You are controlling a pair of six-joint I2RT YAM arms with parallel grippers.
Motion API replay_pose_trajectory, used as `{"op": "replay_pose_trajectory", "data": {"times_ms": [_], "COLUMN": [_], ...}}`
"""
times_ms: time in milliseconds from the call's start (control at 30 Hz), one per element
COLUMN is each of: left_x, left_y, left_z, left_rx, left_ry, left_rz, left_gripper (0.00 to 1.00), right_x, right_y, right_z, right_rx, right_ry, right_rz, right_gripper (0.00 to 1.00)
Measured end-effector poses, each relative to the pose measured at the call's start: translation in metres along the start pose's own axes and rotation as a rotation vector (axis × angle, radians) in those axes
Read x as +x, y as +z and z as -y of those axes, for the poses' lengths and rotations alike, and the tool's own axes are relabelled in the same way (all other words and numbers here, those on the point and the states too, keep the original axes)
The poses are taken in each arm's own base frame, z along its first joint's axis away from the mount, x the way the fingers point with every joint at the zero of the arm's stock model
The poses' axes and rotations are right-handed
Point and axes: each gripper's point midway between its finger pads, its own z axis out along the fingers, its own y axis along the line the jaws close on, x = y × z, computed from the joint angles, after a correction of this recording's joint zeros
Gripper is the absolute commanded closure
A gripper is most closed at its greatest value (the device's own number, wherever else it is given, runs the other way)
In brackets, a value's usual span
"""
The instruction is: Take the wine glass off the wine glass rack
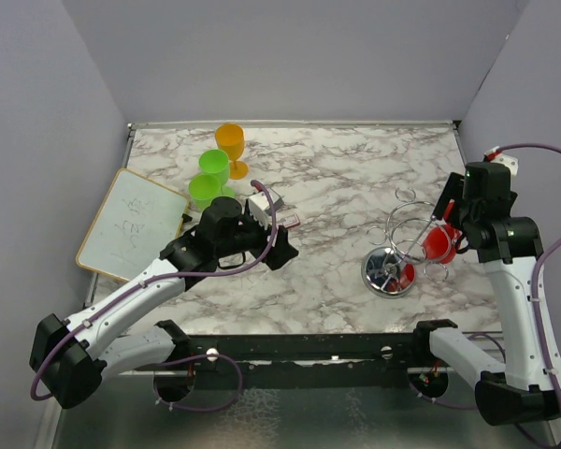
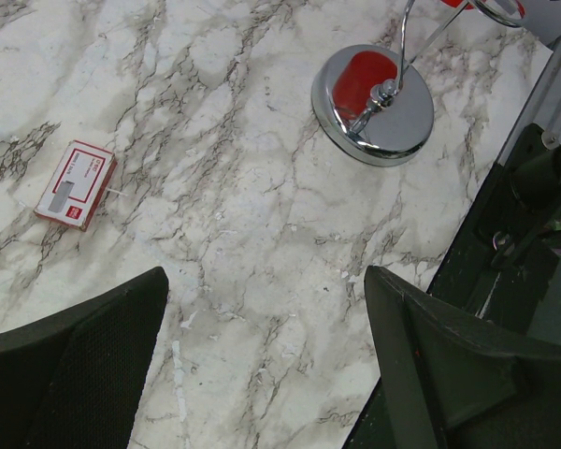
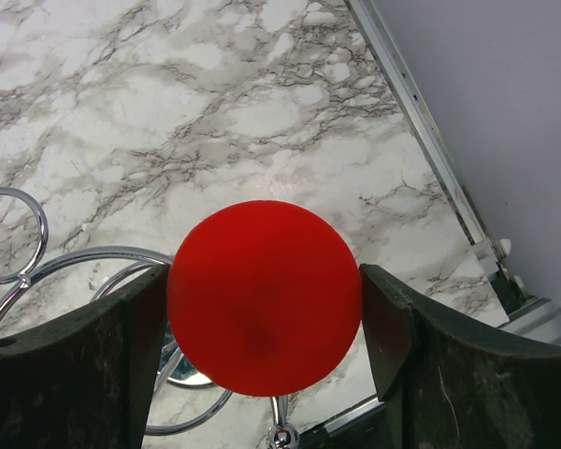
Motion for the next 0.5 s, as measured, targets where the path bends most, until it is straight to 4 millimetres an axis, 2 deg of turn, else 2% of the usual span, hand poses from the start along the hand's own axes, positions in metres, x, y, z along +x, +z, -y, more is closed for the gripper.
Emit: {"op": "replay_pose_trajectory", "data": {"times_ms": [267, 500], "left_x": [0.0, 0.0], "left_y": [0.0, 0.0], "left_z": [0.0, 0.0], "left_rx": [0.0, -0.001], "left_ry": [0.0, 0.0], "left_rz": [0.0, -0.002], "left_gripper": [0.12, 0.12], "right_x": [-0.002, -0.013], "right_y": [-0.002, -0.009], "right_z": [0.002, 0.006], "right_rx": [0.002, 0.016], "right_ry": [-0.004, 0.004], "right_rz": [0.008, 0.047], "right_gripper": [0.28, 0.28]}}
